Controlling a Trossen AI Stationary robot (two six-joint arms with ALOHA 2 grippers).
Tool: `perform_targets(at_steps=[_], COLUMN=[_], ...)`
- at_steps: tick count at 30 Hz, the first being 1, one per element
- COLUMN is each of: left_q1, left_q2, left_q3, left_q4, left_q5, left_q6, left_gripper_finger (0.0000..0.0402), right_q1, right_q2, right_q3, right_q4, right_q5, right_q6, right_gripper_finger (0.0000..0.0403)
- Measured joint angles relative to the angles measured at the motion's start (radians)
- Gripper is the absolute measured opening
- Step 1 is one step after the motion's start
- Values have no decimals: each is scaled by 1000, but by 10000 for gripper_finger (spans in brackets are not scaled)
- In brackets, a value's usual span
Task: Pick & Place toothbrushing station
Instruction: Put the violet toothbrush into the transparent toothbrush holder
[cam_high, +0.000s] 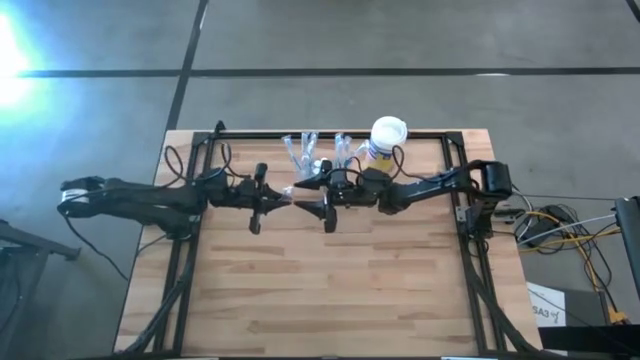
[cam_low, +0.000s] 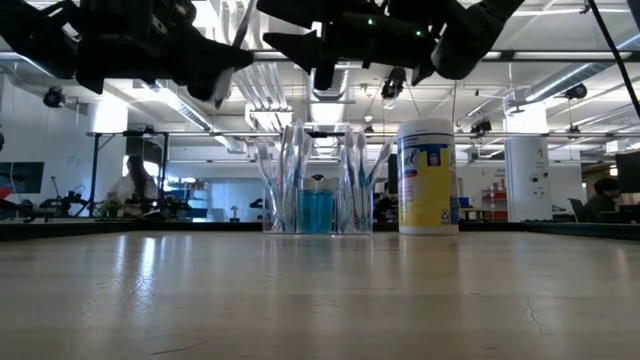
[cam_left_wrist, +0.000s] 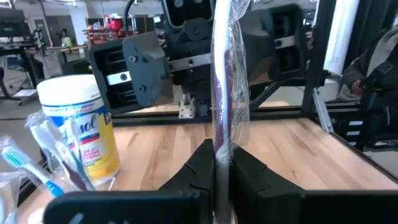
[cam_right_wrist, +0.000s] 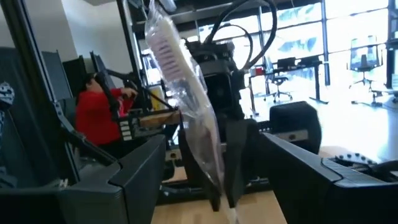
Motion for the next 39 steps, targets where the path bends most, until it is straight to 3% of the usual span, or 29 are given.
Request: perform_targets(at_steps=[15,22,31,35,39], left_q1=[-6,-6,-7,-7,-6], left_q2=[90,107,118,116,87], left_q3=[25,32,31,29,23], left_q4=[52,68,65,56,45], left_q5=[1,-12,-14,-10,36], left_q6=[-3,-5,-10,-40,-64], left_gripper_finger=[25,25,25,39,86], right_q1=[-1,-1,0,0,1], right_q2=[48,47,44,31,-28], right_q3=[95,110,108,91,33], right_q4=[-67,-124,-124,-127,-124], right_q5=[-18,-18,-15,-16,-22], right_q6=[-28,-69,-159,-162,-163], right_gripper_finger=[235,171,29,20,18])
